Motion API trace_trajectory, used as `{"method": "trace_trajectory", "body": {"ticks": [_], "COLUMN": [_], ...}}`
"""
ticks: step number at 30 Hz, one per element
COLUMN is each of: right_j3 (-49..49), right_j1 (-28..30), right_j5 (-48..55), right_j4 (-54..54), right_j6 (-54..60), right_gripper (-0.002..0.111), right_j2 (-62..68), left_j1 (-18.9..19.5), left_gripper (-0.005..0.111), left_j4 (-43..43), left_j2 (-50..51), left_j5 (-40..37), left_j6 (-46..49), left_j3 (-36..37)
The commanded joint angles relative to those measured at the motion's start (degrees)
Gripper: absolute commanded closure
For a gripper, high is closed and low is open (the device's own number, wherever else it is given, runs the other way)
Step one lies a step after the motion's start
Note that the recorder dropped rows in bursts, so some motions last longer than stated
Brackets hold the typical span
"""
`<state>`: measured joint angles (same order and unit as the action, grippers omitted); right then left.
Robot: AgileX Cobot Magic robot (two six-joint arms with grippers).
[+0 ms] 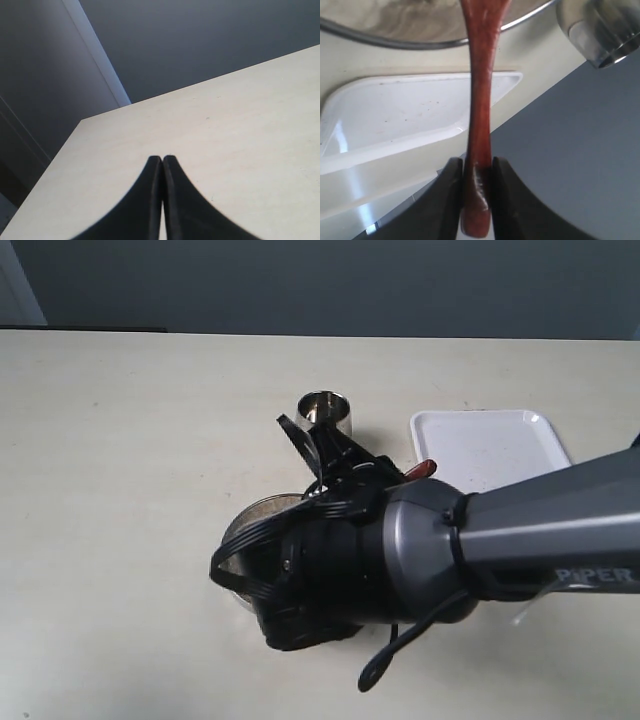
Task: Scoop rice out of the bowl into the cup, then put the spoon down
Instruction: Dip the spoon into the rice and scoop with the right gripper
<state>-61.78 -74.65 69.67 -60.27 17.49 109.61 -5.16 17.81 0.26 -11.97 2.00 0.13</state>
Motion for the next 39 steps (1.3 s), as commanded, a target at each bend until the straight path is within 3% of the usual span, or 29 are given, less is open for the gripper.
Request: {"method": "trace_trajectory", "body": {"ticks": [1, 19, 27, 39], "right_j3": [-0.2, -2.2, -8.4, -8.7], "right_j1": [-1.5, -1.9, 2.4, 4.7], "right_j5": [0.3, 0.3, 0.3, 0.3], "right_j4": [2.1, 10.8, 14.3, 24.8], "right_j6": [1.1, 6.5, 6.5, 8.4], "right_gripper": [0.109, 0.109, 0.109, 0.109], "right_j2": [-0.1, -0.1, -0.1, -2.8], "left_j1": [-0.1, -0.7, -0.7, -0.7], "left_gripper": [0.106, 0.106, 0.106, 0.106], "left_j4": [-0.2, -0.2, -0.2, -0.2], "left_j2": [-0.3, -0.3, -0.3, -0.3], "left_j5": [0.2, 0.4, 0.4, 0.4], "left_j6": [-0.4, -0.4, -0.4, -0.4], "left_j3": [-0.1, -0.1, -0.1, -0.1]}}
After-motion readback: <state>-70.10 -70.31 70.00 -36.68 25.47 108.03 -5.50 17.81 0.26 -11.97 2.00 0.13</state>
